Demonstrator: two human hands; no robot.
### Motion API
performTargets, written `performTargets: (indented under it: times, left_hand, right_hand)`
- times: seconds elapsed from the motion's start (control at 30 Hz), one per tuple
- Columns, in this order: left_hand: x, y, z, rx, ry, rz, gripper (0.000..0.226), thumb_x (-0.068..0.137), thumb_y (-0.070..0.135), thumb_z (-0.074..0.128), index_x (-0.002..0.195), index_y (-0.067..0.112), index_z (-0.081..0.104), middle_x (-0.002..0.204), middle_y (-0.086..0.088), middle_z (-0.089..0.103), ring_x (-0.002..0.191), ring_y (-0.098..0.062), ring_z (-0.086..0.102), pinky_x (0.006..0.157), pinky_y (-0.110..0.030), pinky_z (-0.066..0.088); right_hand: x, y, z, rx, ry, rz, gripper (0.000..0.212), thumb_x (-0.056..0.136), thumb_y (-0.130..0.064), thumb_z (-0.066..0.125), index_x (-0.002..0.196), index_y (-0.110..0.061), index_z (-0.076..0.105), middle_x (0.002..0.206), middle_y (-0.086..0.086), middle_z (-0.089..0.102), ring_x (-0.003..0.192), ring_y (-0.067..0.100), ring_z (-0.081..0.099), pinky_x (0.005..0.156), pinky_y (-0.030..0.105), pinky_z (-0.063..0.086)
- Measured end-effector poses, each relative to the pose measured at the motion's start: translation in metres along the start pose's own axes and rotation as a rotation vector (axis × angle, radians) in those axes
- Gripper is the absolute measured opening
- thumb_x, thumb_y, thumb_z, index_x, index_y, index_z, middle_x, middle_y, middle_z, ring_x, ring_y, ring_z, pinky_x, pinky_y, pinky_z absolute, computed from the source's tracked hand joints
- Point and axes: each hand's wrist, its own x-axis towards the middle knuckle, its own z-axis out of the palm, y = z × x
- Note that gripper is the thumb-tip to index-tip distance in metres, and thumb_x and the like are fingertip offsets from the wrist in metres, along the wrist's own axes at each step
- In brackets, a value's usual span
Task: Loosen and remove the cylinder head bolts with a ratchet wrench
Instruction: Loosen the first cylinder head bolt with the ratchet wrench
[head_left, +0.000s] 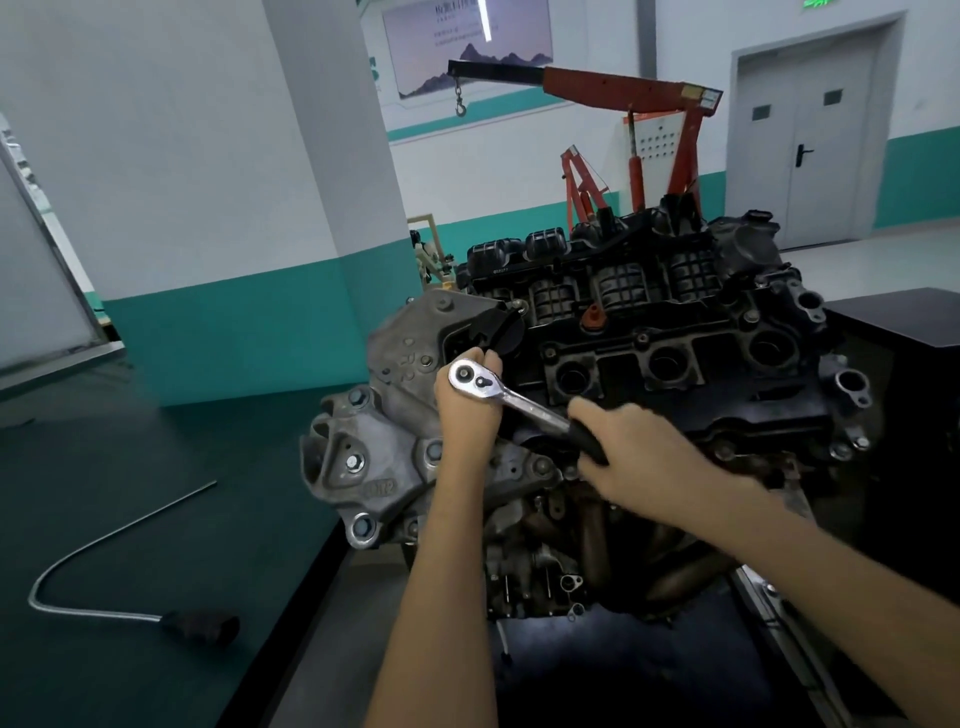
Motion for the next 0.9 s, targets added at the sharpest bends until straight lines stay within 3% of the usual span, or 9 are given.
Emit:
performTargets:
  times: [0.1,0.2,0.33,0.4,0.5,0.6,0.67,0.77,0.9]
  left_hand:
    - [-0.002,-0.001,0.000,0.060,0.031,0.071,0.051,0.092,0.000,0.054,0.056,0.018,0.024,0.057,0.002,0.021,0.055,-0.009,0.018,0.050,-0.021,0.019]
    - [-0.006,-0.003,-0.001,0.066,0.033,0.124,0.048,0.093,-0.001,0.054,0.059,0.019,0.025,0.059,0.003,0.022,0.053,-0.007,0.020,0.048,-0.016,0.022]
    - [-0.004,-0.006,-0.003,0.097,0.000,0.087,0.050,0.092,0.004,0.059,0.058,0.018,0.025,0.058,0.001,0.022,0.055,-0.010,0.019,0.050,-0.020,0.020]
    - [-0.003,-0.007,-0.003,0.088,-0.001,0.057,0.048,0.089,0.007,0.063,0.056,0.016,0.030,0.054,0.001,0.028,0.054,-0.010,0.025,0.051,-0.024,0.024]
    - [-0.004,-0.007,-0.004,0.053,-0.012,0.054,0.042,0.088,0.011,0.066,0.058,0.014,0.038,0.054,0.004,0.036,0.054,-0.008,0.032,0.053,-0.023,0.029]
    - [-0.003,-0.005,-0.004,-0.013,-0.053,0.026,0.041,0.091,0.011,0.063,0.060,0.013,0.036,0.056,0.002,0.033,0.056,-0.008,0.029,0.052,-0.021,0.027]
    - [-0.001,-0.003,-0.004,-0.018,-0.042,0.019,0.044,0.093,0.009,0.059,0.060,0.017,0.030,0.057,0.002,0.029,0.055,-0.008,0.026,0.051,-0.022,0.024]
    - [-0.002,-0.003,-0.002,-0.030,0.017,0.027,0.046,0.093,0.001,0.054,0.059,0.017,0.026,0.057,0.002,0.024,0.050,-0.005,0.023,0.050,-0.020,0.023]
    - [-0.002,-0.002,0.001,-0.024,0.035,0.043,0.051,0.091,-0.002,0.053,0.058,0.019,0.022,0.057,0.003,0.020,0.054,-0.008,0.018,0.053,-0.025,0.019]
  right_hand:
    - [-0.024,-0.040,0.040,0.449,0.012,0.120,0.029,0.081,-0.017,0.060,0.085,-0.030,0.035,0.064,-0.008,0.048,0.057,0.016,0.054,0.051,0.025,0.040]
    - [-0.029,-0.073,0.069,0.622,0.074,0.196,0.027,0.082,-0.015,0.057,0.092,-0.028,0.036,0.064,-0.007,0.052,0.058,0.015,0.055,0.055,0.031,0.047]
    - [-0.024,-0.049,0.057,0.510,-0.016,0.148,0.026,0.080,-0.016,0.056,0.097,-0.026,0.039,0.073,0.004,0.057,0.062,0.024,0.058,0.056,0.034,0.049]
    - [-0.014,-0.018,0.030,0.394,-0.114,0.052,0.026,0.078,-0.014,0.059,0.093,-0.025,0.041,0.070,0.002,0.055,0.056,0.019,0.055,0.051,0.031,0.046]
    - [0.023,0.025,-0.023,0.031,-0.226,-0.101,0.027,0.079,-0.016,0.061,0.093,-0.031,0.044,0.064,-0.008,0.047,0.054,0.013,0.054,0.045,0.020,0.035]
    - [0.062,0.043,-0.060,-0.271,-0.212,-0.219,0.025,0.084,-0.019,0.059,0.107,-0.026,0.050,0.071,-0.006,0.045,0.066,0.020,0.054,0.057,0.028,0.042]
    - [0.069,0.038,-0.063,-0.284,-0.150,-0.227,0.017,0.084,-0.019,0.058,0.094,-0.026,0.047,0.067,-0.008,0.044,0.066,0.021,0.055,0.055,0.029,0.038]
    - [0.043,0.021,-0.040,-0.231,-0.074,-0.112,0.028,0.081,-0.022,0.060,0.082,-0.034,0.034,0.061,-0.013,0.035,0.059,0.017,0.043,0.056,0.026,0.032]
    - [-0.012,-0.018,0.019,0.276,-0.083,0.119,0.026,0.078,-0.019,0.058,0.080,-0.027,0.034,0.066,-0.001,0.048,0.060,0.025,0.053,0.053,0.028,0.039]
